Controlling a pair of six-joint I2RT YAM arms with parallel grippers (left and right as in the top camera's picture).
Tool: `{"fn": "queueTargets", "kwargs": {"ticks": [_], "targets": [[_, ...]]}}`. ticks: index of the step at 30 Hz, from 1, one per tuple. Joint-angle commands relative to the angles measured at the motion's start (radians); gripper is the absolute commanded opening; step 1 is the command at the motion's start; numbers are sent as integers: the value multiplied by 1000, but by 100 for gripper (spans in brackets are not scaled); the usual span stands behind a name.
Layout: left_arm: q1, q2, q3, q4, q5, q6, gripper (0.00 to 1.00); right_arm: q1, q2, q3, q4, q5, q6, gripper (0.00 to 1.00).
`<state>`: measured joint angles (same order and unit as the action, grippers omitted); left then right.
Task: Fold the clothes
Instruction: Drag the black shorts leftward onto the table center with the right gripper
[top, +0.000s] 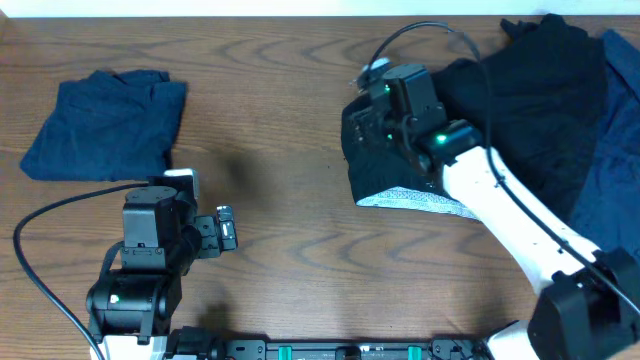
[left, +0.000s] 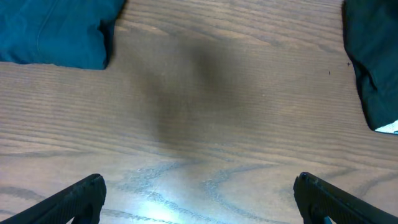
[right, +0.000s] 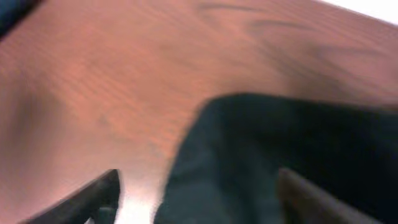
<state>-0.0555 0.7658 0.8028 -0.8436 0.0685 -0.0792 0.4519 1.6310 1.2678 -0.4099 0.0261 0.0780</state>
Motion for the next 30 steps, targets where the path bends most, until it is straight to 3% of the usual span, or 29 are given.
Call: {"fn": "queueTargets", "kwargs": {"ticks": [1, 7, 10, 17, 23, 30], "targets": [[-3, -2, 23, 8, 3, -14, 98, -87, -108, 16, -58, 264, 164, 84], [-3, 7, 20, 88, 85, -112, 98, -359, -164, 14, -386, 290, 311, 83], [-3, 42, 13, 158, 218, -130, 98, -514, -159, 3, -523, 256, 360, 84], [-7, 253, 11, 245, 435, -220, 99, -783, -159, -34, -575, 117, 304, 86], [-101, 481, 11, 311, 484, -284, 99, -860, -159, -34, -591, 111, 257, 88], [-303, 706, 11, 520, 489, -301, 99, -864, -159, -34, -597, 111, 254, 89]]}}
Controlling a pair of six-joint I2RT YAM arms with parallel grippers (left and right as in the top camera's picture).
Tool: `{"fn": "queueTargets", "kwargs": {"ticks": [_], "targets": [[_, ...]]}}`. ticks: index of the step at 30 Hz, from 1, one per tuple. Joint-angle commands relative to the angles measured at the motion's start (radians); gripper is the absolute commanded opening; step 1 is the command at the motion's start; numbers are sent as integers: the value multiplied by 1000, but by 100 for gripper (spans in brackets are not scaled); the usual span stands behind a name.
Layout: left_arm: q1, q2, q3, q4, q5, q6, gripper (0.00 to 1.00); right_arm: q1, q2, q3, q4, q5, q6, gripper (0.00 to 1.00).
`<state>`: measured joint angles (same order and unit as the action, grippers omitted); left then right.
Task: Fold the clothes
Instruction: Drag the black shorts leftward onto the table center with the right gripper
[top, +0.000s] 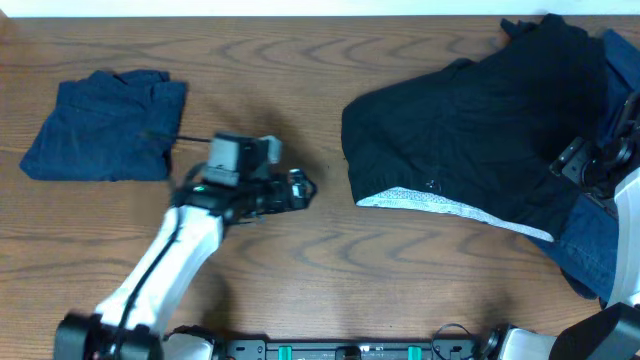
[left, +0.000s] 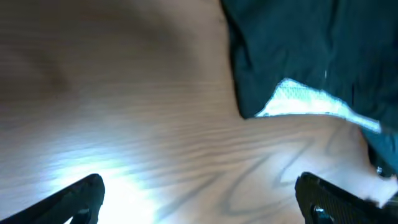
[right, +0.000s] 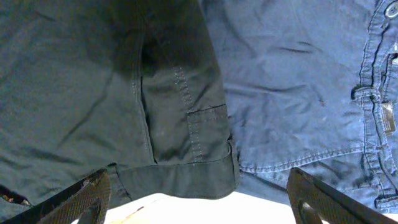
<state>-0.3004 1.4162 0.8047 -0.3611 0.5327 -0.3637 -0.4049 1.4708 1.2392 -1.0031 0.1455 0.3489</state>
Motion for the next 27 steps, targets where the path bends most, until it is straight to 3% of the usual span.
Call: {"fn": "queueTargets", "kwargs": {"ticks": [1, 13, 21, 24, 27], "targets": [[-79, 83, 9, 67, 24, -17, 100, -7, 1, -5, -4, -8, -17, 89], [-204, 348, 9, 403, -54, -141, 93, -7, 1, -5, -23, -8, -18, 90], [-269, 430, 9, 568, -55, -148, 90, -7, 1, -5, -30, -8, -18, 90], [-292, 455, 9, 595, -55, -151, 79, -7, 1, -5, -31, -8, -18, 90], [-302, 460, 9, 594, -55, -150, 53, -7, 1, -5, -32, -8, -18, 90]]}}
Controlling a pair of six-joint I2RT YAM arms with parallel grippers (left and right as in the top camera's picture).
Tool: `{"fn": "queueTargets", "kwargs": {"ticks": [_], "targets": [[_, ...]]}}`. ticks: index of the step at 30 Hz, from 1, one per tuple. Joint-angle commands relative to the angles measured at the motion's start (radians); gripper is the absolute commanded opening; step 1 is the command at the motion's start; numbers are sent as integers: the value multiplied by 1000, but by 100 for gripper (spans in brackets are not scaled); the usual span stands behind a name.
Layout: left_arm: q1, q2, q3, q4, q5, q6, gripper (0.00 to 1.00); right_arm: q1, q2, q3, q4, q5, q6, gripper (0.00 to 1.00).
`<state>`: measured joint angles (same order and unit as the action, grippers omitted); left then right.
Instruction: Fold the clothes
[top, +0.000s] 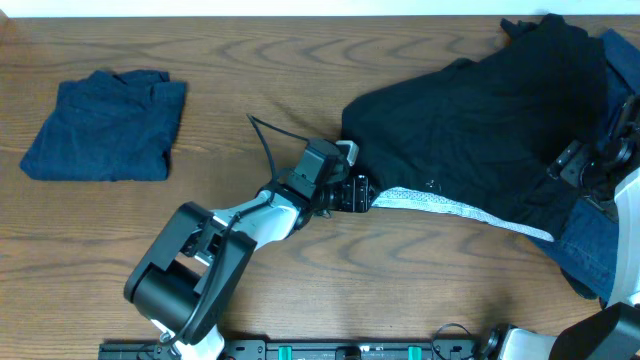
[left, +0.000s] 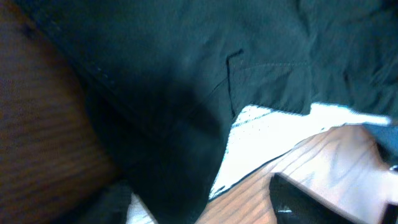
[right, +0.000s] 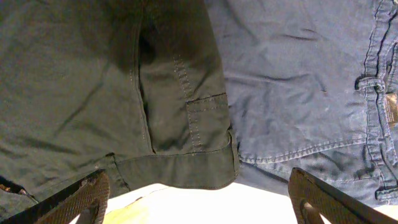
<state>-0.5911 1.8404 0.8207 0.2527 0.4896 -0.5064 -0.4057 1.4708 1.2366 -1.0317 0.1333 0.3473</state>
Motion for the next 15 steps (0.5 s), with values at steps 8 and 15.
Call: {"fn": "queueTargets", "kwargs": {"ticks": [8, 15], "targets": [[45, -26, -7, -206, -4, 16, 6, -6, 1, -3, -5, 4, -27, 91], [362, -335, -5, -515, -103, 205, 6, -6, 1, -3, -4, 4, -31, 91]]}}
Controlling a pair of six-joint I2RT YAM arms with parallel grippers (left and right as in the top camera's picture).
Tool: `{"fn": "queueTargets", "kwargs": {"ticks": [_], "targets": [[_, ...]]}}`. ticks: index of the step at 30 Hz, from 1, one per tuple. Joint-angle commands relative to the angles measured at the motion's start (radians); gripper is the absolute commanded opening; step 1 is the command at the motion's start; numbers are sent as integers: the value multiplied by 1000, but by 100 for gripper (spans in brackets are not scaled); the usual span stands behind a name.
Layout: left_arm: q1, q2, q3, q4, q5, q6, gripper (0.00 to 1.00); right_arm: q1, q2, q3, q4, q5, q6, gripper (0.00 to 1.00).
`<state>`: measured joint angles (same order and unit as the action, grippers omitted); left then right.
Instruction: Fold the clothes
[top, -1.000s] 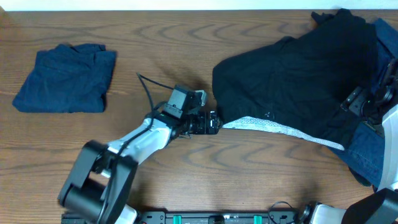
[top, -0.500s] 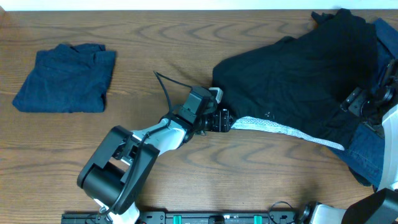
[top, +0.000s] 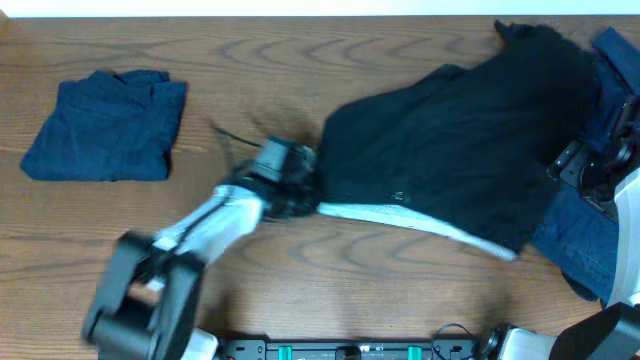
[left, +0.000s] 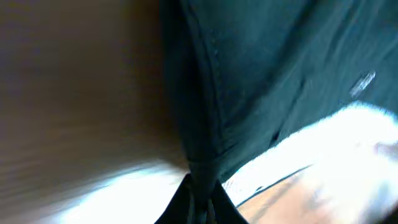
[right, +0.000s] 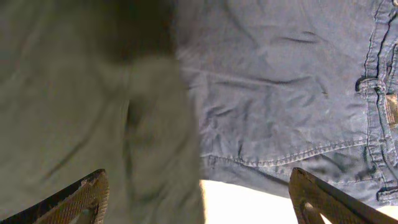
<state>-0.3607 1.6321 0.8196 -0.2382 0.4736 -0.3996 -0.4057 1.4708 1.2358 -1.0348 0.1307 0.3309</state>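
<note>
A black garment lies spread over the middle and right of the table, a white lining strip showing along its near edge. My left gripper is shut on its left edge; in the left wrist view the jaws pinch a fold of the black fabric. My right gripper hangs open at the table's right side over the black cloth and blue jeans, holding nothing.
A folded dark blue garment sits at the far left. Blue jeans lie under the black garment at the right edge. Wooden table shows between the two piles.
My left gripper has shut on the black garment's left edge and stands further left. The garment has shifted left with it; its cloth is blurred in the right wrist view. The right arm stays put.
First my right gripper was at the black garment's left edge and my left arm rested at the front left. Then the right arm stood open at the right edge and the left gripper was mid-table. It then reached the garment's left corner, and now holds it further left.
</note>
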Motion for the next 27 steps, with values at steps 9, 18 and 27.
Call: {"fn": "queueTargets", "kwargs": {"ticks": [9, 18, 27], "targets": [[478, -285, -4, -14, -67, 80, 98, -6, 1, -2, 2, 6, -14, 91], [360, -276, -18, -171, 72, -38, 98, -6, 1, -2, 6, -5, -15, 91], [188, -117, -50, 94, 61, -276, 76, -6, 1, -2, 5, -8, -14, 91]]}}
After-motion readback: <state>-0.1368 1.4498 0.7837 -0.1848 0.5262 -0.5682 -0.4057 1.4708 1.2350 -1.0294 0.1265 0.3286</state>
